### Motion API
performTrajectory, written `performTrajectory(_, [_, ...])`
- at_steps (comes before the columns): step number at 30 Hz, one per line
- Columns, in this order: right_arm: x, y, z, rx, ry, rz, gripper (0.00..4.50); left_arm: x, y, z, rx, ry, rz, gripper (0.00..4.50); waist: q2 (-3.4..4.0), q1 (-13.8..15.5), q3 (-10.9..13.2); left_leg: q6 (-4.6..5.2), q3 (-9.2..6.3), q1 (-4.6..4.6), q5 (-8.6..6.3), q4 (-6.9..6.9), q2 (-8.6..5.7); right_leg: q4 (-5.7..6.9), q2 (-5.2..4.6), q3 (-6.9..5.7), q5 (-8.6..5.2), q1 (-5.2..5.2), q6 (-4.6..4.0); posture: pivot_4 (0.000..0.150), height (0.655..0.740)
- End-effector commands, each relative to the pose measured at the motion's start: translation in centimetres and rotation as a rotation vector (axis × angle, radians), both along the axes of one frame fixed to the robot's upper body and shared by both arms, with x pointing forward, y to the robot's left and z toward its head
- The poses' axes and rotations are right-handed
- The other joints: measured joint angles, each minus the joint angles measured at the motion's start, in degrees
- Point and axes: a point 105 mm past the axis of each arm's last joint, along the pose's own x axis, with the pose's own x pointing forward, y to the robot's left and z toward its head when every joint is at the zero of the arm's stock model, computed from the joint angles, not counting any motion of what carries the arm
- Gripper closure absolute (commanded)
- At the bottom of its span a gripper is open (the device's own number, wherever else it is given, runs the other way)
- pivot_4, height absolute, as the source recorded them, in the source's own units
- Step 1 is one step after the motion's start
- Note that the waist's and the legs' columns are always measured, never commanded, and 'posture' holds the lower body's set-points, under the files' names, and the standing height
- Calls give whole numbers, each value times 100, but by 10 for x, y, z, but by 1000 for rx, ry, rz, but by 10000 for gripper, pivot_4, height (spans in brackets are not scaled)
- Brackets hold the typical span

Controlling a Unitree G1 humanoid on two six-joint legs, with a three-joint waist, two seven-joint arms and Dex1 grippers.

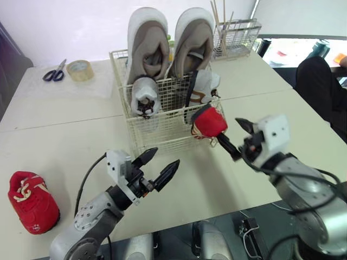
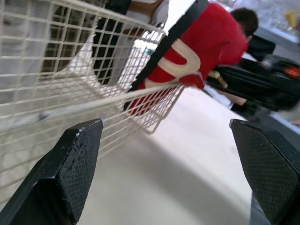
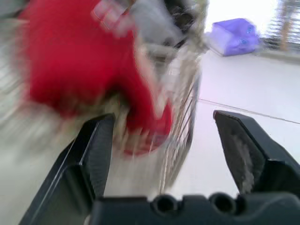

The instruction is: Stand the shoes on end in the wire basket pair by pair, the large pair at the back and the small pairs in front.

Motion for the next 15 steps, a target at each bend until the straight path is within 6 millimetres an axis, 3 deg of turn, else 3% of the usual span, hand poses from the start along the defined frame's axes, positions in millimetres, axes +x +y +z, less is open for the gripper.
performTrajectory(1, [-1, -3, 25, 45, -96, 81, 8854, -8, 0, 12, -13, -42, -24, 0, 2, -41, -1, -2, 2, 2, -1, 1, 0, 0, 0, 1, -1, 0, 2, 1500, 7400])
performTrajectory(5, [8, 13, 30, 149, -88, 151, 8854, -12, 4, 12, 4, -35, 9, 0, 2, -138, -3, -3, 1, 6, -2, 1, 4, 2, 1, 0, -8, 0, 14, 1500, 7400])
performTrajectory(11, [-51, 53, -7, 197, 311, 676, 8854, -25, 26, 25, 2, -24, 86, 0, 2, -78, -3, 17, -17, -2, -17, -5, 2, 3, 0, -6, -18, 1, 22, 1500, 7400])
performTrajectory(14, [-71, 67, -13, 189, 457, 907, 156, -40, 46, 39, -52, 6, 137, 0, -1, -164, -3, 17, -16, 1, -18, 2, 4, 3, -3, -6, -17, 3, 21, 1500, 7400])
performTrajectory(15, [-71, 68, -14, 171, 479, 956, 156, -44, 58, 42, -63, 25, 179, 0, -2, -178, -4, 16, -16, 7, -19, 3, 7, 2, -3, -6, -16, 7, 21, 1500, 7400])
